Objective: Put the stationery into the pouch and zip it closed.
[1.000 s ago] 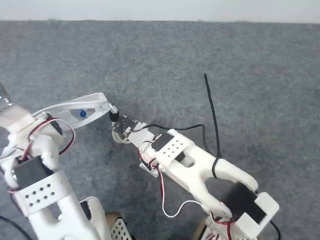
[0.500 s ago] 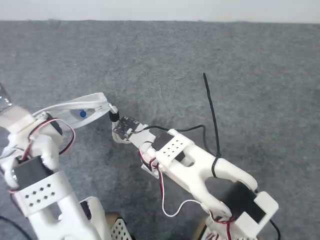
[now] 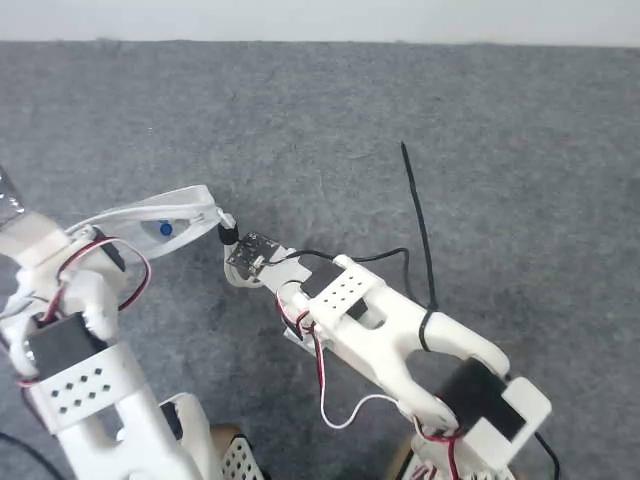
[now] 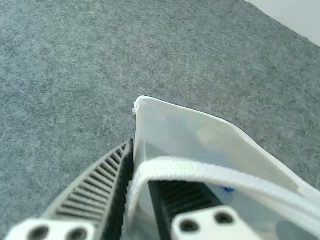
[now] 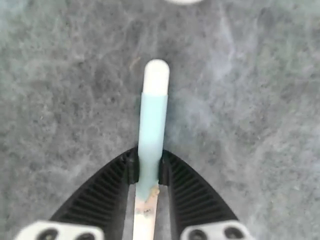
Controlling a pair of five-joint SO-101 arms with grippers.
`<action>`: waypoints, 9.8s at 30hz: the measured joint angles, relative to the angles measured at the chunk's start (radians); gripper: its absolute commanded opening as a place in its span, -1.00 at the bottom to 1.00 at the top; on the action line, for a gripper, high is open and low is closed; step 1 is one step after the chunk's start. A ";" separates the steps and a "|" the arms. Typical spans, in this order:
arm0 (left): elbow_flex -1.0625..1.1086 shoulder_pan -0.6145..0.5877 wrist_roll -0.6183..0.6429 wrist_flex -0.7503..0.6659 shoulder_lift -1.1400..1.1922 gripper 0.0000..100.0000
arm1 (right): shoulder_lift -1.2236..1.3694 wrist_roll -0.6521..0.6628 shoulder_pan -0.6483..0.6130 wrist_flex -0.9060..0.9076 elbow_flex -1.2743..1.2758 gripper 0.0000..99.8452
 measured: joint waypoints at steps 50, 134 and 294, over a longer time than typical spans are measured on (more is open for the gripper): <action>0.011 0.048 0.000 -0.018 -0.005 -0.97 | -1.115 -0.178 -0.149 -0.292 0.327 -0.98; 0.203 0.399 -0.051 0.023 -0.436 -0.98 | -0.686 0.002 -0.112 -1.556 0.747 -0.97; 0.064 0.218 -0.029 -0.025 -0.109 -0.75 | -1.117 0.035 -0.095 -0.442 0.571 -0.99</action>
